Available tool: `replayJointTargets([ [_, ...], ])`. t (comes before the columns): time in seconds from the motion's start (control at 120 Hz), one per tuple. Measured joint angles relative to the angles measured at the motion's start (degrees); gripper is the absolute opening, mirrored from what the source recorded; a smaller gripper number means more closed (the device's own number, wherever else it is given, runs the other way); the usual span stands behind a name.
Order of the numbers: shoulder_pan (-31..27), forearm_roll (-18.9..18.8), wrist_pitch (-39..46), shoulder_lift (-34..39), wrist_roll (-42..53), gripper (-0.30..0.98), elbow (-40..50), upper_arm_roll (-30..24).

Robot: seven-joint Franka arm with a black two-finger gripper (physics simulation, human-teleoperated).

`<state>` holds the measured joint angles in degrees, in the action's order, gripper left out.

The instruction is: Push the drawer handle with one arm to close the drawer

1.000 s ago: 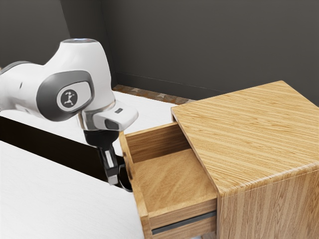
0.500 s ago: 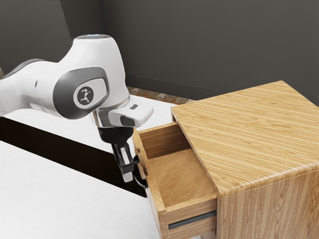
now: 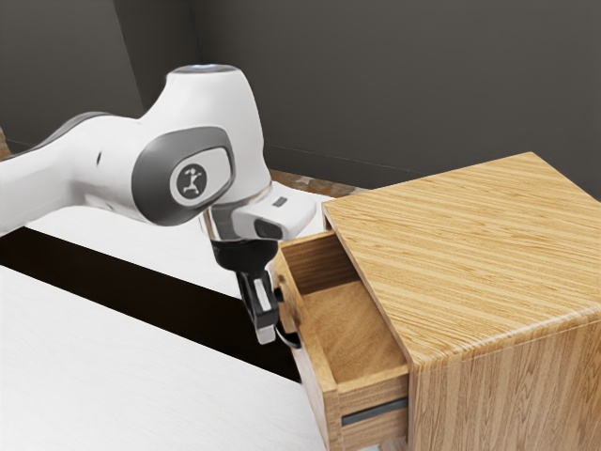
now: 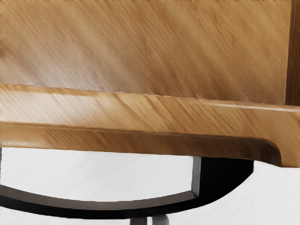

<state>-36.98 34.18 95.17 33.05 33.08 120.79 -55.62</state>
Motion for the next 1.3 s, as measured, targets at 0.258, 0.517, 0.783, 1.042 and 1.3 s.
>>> replayJointTargets([
  [0.258,-6.2,1.4,0.0,-0.3,0.7,-0.1,-3.5,-5.9],
  [0.517,-13.4,2.6,0.0,-1.7,1.7,-0.1,-7.6,-12.3],
  [0.783,-24.1,3.1,-0.1,-3.6,2.5,-0.1,-13.8,-22.2],
  [1.042,-34.5,4.7,-0.1,-3.3,3.6,-0.12,-17.9,-31.3],
  [1.3,-34.6,4.7,-0.7,-3.7,4.6,-0.11,-18.3,-31.8],
])
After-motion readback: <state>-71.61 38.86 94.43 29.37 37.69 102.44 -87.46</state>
